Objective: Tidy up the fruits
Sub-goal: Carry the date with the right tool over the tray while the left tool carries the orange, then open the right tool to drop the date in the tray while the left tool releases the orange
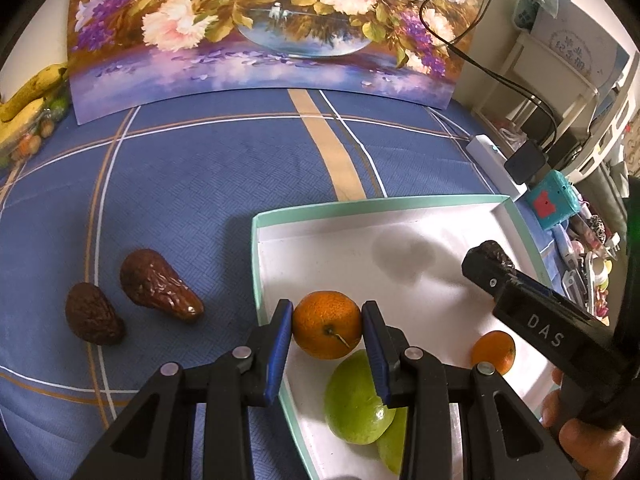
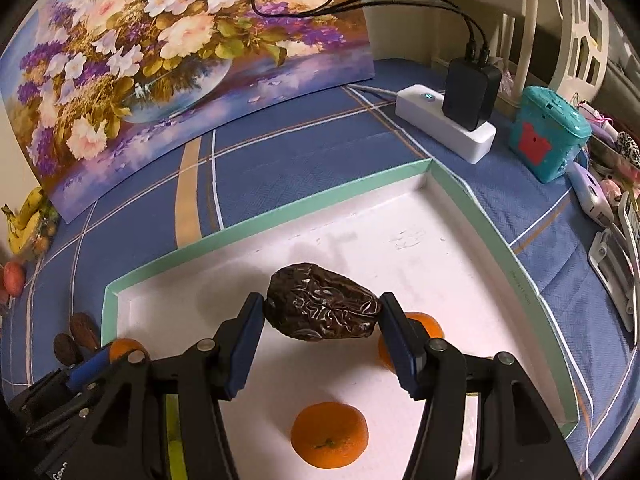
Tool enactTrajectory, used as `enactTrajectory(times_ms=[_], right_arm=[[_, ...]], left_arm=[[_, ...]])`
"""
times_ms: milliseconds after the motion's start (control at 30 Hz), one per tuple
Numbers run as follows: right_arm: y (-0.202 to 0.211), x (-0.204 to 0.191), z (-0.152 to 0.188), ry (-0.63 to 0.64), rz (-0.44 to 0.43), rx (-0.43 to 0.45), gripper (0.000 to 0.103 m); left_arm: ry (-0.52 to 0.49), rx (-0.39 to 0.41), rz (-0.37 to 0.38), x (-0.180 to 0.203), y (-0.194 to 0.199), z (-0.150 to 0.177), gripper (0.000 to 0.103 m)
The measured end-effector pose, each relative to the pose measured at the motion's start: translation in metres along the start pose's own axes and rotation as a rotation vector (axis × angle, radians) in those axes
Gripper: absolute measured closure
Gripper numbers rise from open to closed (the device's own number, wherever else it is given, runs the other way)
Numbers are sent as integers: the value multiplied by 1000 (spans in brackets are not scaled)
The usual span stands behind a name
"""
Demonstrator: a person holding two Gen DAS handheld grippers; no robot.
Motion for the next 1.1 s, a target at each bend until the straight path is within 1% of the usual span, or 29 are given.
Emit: enactTrajectory(times_ms=[67,700,833,967,1100], right_arm=[[-4,0,0,0,-4,-13,43],[-4,-6,1,32,18,-1,43],[-4,-6,1,27,13,-7,43],[-2,-2,0,3,-2,-22,43],[9,1,-3,-7,7,-17,43]], left_arm=[[-3,-1,-1,0,0,0,65],[-2,-8,-6,1,-2,0,64],[0,-15,-3,1,-1,1,60],[2,-13,10,2,7,-1,60],[-9,0,19,7,19,-4,60]])
Point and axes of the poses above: each gripper's, at about its wrist camera, not at the fingertips, and y roughly against the way its jaws point, x to its right, z to its underside, the point moved 1 cm from there along -y, roughly the way its jaws point, and after that the axes turned 12 degrees about z, right-handed, at the moved point
